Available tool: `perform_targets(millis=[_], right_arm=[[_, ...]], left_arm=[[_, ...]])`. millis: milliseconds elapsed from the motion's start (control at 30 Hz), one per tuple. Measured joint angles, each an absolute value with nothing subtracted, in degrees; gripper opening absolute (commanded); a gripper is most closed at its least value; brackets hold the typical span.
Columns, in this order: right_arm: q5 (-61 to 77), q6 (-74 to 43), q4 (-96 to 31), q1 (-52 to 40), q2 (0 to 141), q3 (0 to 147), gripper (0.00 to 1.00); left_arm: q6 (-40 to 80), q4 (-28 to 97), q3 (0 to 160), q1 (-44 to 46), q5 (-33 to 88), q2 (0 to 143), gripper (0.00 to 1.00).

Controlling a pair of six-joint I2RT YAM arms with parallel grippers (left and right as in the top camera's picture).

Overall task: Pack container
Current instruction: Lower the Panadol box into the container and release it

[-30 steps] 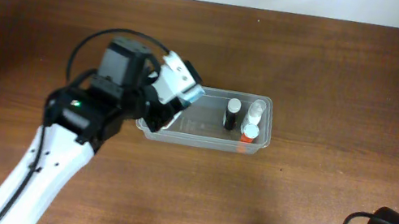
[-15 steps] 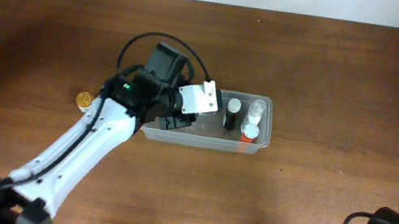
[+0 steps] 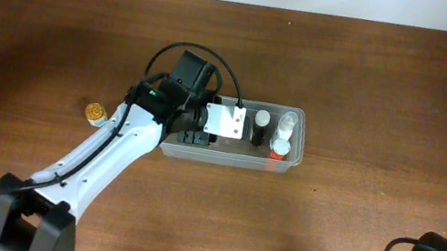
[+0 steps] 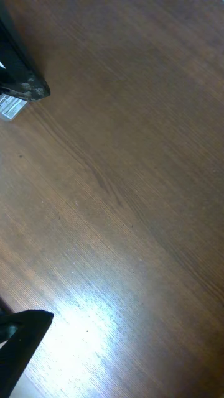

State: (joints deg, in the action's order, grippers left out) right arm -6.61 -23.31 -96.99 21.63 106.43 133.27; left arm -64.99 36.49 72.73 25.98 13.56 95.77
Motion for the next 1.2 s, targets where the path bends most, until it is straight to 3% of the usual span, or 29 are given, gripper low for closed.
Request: perform_targets(millis=[1033,1133,1200], right_arm=[[-6.61,-23.33,-96.99,21.63,106.43,133.27,0.98],[-6.63,-23.33,-96.99,21.63,106.43,133.27,0.98],[-6.61,-23.33,-96.99,21.63,106.43,133.27,0.98]], left_arm=[[-66.65,32.84,72.73,25.98,13.69,104.71,0.49],[-66.70,32.69,72.73,25.98,13.69,104.73,0.54],[-66.67,32.69,72.73,25.98,13.69,104.71,0.65]])
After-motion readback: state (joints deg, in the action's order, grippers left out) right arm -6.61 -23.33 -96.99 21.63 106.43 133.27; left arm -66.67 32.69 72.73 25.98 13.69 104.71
